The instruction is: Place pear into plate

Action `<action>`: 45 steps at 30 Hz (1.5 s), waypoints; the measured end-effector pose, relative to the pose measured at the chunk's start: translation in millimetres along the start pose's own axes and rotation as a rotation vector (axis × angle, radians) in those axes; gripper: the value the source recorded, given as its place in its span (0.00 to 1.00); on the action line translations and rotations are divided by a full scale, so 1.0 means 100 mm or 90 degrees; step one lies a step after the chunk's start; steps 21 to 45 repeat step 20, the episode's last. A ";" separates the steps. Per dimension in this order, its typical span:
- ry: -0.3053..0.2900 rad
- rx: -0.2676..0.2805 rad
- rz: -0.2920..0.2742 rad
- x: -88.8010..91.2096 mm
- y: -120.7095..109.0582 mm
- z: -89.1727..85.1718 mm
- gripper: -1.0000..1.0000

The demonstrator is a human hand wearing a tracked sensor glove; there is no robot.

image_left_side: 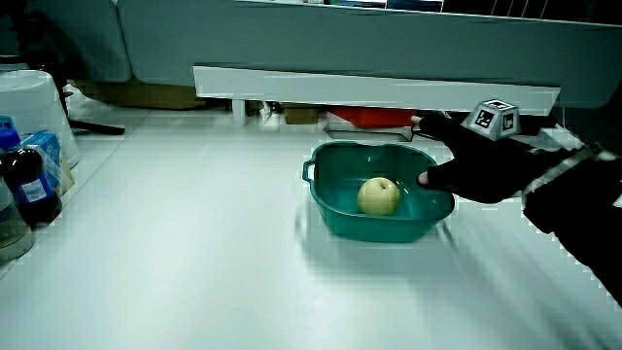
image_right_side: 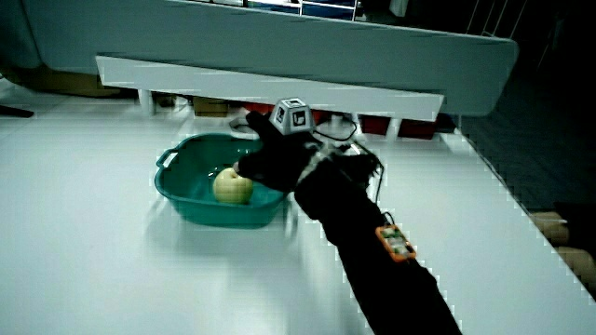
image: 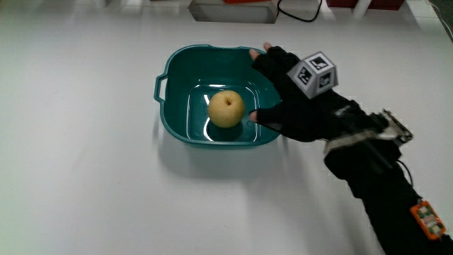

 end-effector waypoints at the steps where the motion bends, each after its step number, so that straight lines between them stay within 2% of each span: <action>1: 0.000 0.002 0.000 0.02 -0.06 0.00 0.00; 6: -0.006 0.019 -0.001 0.13 -0.38 -0.01 0.00; 7: 0.009 0.018 0.001 0.18 -0.41 -0.05 0.00; 10: -0.010 0.033 0.008 0.20 -0.61 -0.02 0.00; 12: 0.014 0.023 -0.010 0.29 -0.68 -0.08 0.00; 14: 0.015 0.034 -0.005 0.35 -0.78 -0.13 0.00; 15: -0.056 0.058 -0.041 0.42 -0.82 -0.17 0.00; 16: -0.052 0.069 -0.040 0.36 -0.87 -0.12 0.00; 17: -0.055 0.064 -0.040 0.38 -0.89 -0.15 0.00; 18: -0.042 0.067 -0.030 0.34 -0.92 -0.12 0.00; 45: -0.049 0.071 -0.037 0.34 -0.94 -0.13 0.00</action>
